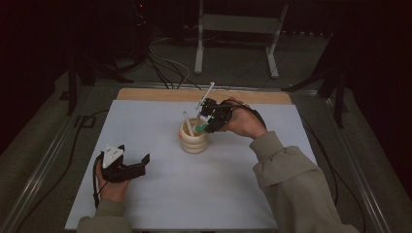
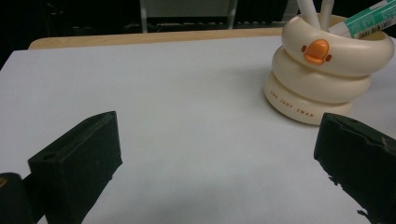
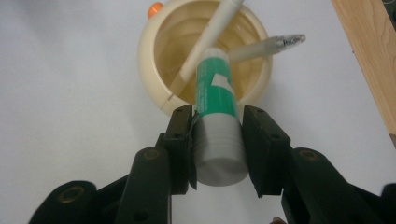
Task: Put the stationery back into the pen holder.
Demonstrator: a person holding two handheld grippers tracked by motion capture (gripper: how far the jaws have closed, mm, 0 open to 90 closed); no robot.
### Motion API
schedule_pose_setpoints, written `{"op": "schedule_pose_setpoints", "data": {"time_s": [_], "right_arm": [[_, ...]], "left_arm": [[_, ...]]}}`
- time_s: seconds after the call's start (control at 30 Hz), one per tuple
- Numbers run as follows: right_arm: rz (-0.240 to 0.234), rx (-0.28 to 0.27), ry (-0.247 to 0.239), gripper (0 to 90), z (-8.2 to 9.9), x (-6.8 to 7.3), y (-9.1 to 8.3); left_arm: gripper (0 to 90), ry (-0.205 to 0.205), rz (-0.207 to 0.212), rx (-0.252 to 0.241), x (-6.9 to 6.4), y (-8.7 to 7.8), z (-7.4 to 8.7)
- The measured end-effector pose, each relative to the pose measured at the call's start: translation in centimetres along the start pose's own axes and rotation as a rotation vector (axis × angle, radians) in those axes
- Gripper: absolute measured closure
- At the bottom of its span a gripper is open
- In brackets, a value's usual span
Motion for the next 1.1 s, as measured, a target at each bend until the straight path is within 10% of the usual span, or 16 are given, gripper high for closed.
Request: {"op": "schedule_pose_setpoints", "data": {"time_s": [0.8, 1.1], "right_arm": [[0.019, -0.024, -0.001, 64.5, -1.5, 0.9, 1.3], [-0.04, -0.174, 0.097, 27.6, -1.5, 0.5, 0.7]], "left_arm": [[1.4, 0.002, 0.002, 0.0, 0.0, 0.0, 0.0], [1.4, -0.001, 0.001, -0.001, 0.0, 0.0, 0.0]]}}
Point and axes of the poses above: each handheld gripper's, and its own axes: y roughly forward along the jaws, z roughly out of its underside, x roughly to its left, the point moved 3 cm from there along y, roughly forward along the jaws, and after that the axes turned 12 degrees about y, right-handed, at the moved point
